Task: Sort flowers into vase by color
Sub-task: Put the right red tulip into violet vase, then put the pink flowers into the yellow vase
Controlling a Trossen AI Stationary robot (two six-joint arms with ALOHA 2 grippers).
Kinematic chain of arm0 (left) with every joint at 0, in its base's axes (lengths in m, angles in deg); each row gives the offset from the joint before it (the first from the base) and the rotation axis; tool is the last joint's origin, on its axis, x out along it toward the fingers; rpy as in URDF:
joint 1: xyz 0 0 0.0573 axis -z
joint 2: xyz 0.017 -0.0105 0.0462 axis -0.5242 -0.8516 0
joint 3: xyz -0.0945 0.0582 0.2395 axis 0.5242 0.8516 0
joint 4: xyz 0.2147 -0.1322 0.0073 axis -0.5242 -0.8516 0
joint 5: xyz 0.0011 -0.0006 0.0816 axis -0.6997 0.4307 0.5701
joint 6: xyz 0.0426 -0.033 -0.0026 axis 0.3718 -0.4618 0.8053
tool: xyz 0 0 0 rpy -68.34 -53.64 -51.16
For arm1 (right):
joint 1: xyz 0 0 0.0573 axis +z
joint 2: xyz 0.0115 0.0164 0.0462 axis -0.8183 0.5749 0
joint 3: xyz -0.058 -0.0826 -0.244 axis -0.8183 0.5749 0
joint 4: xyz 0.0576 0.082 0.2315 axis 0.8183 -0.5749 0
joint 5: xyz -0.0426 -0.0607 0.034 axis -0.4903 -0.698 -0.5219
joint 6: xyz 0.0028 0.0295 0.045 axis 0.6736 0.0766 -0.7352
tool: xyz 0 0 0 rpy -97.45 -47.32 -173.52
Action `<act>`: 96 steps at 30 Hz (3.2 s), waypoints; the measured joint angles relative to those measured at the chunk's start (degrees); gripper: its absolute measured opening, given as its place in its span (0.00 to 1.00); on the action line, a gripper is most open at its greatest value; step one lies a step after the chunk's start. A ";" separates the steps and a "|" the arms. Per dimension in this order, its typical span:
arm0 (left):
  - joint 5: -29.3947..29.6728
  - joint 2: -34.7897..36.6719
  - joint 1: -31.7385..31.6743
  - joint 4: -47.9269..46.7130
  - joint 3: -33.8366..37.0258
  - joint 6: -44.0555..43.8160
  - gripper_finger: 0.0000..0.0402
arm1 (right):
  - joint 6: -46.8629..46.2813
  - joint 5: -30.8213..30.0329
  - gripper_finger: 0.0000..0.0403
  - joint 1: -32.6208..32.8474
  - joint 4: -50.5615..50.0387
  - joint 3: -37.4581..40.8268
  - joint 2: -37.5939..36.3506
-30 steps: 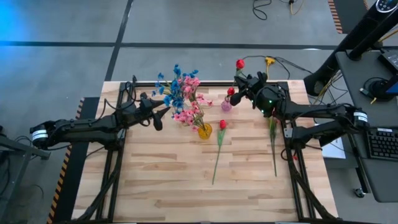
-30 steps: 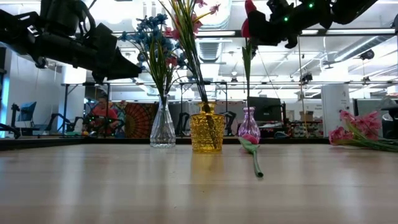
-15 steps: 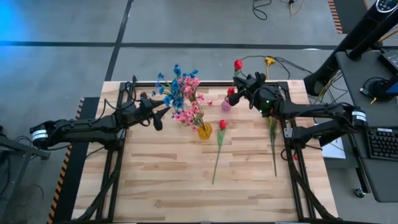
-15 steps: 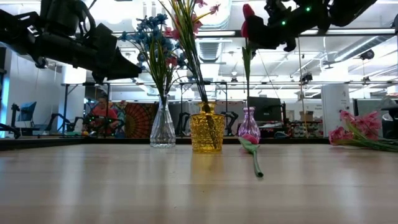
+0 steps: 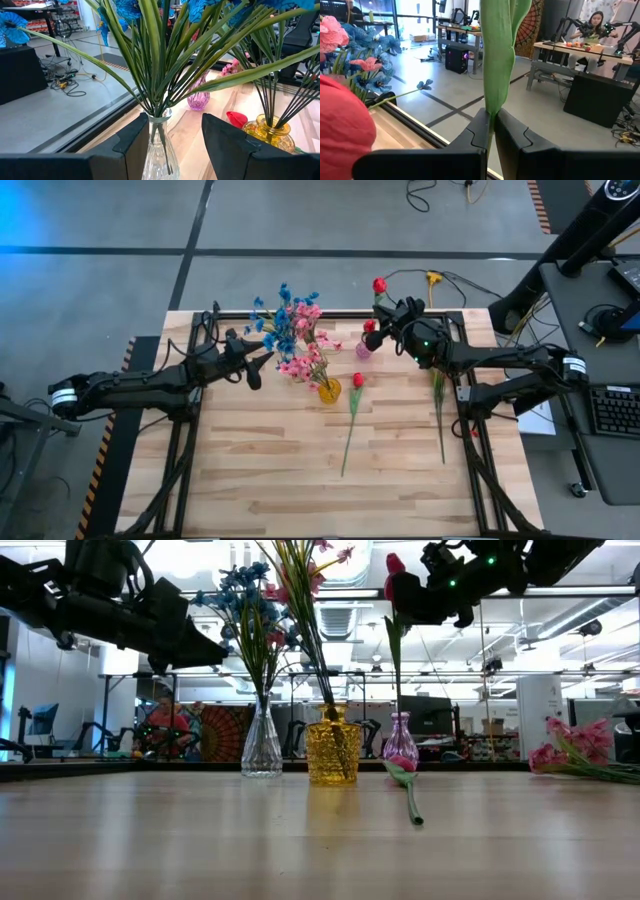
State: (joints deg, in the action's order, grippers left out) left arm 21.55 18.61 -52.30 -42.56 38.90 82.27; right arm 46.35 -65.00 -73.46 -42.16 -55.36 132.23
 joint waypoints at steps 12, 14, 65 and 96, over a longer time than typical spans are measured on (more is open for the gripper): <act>0.00 0.00 0.00 -0.01 0.00 0.02 0.42 | -0.59 -0.01 0.03 0.00 -0.01 0.02 -0.07; 0.00 0.00 0.01 0.00 0.01 0.02 0.42 | -0.57 -0.01 0.03 0.00 -0.05 0.02 -0.07; 0.04 0.00 0.02 -0.85 -0.01 0.02 0.42 | -5.70 0.01 0.39 0.31 -12.33 0.09 -7.13; -0.09 4.85 0.02 -2.38 0.01 -0.59 0.42 | -65.15 26.67 0.36 4.70 -96.74 -11.35 2.80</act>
State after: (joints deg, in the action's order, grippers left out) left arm 21.46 23.45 -52.28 -44.94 38.91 81.68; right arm -18.80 -38.34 -68.76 -138.90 -66.71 135.03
